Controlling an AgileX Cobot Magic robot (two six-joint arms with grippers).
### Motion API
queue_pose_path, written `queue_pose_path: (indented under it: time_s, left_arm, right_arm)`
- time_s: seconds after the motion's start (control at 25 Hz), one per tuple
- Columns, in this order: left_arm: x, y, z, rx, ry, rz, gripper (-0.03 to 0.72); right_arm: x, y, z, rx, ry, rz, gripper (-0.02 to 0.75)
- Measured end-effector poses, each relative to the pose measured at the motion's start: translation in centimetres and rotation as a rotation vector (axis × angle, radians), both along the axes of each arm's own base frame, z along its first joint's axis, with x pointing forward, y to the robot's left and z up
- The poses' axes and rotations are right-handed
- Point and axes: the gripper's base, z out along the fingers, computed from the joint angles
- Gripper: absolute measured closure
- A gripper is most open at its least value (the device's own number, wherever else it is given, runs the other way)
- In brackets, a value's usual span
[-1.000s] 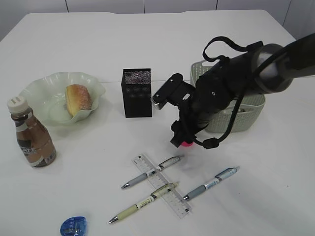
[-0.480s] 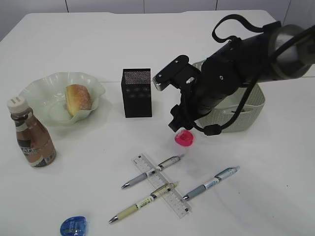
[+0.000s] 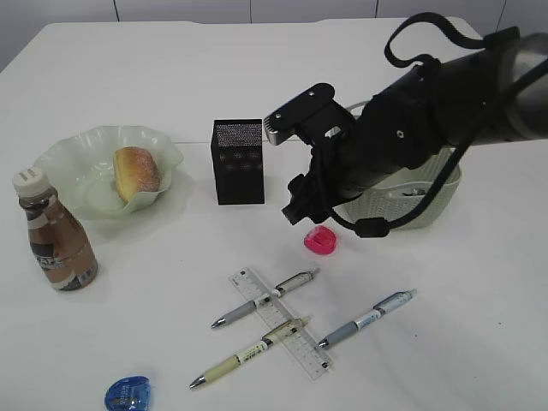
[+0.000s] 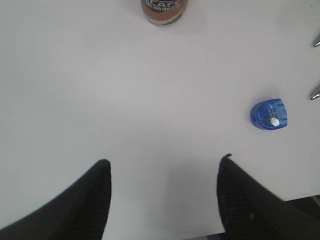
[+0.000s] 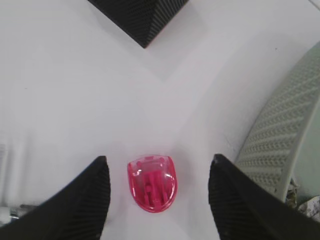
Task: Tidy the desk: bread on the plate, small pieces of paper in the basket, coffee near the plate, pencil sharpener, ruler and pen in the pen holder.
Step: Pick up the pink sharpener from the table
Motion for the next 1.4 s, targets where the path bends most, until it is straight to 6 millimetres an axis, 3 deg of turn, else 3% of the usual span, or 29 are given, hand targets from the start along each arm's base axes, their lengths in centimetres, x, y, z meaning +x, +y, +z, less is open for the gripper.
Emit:
queue_pose_path:
  time_s: [0.28,0.56,1.12,1.4]
  left_arm:
    - [0.0,0.1,0.0,0.009,-0.005,-0.001,0.202]
    - [0.1,0.1,0.0,0.017,-0.007,-0.001,0.202]
    - [0.2,0.2,0.1,0.029,-0.022,-0.002,0.202]
    - [0.3,0.2,0.1,0.024,-0.036,0.001,0.202]
  right_arm:
    - [-2.3,-0.5,0.5,0.102,-0.117,0.039,0.280]
    - [-4.5,-1.2,-2.4,0.158,-0.153,0.071,0.281]
    - [-4.6,-1.3,-2.6,0.174,-0.160,0.066,0.280]
    - [-4.6,-1.4,-2.6,0.281,-0.108,-0.082,0.264]
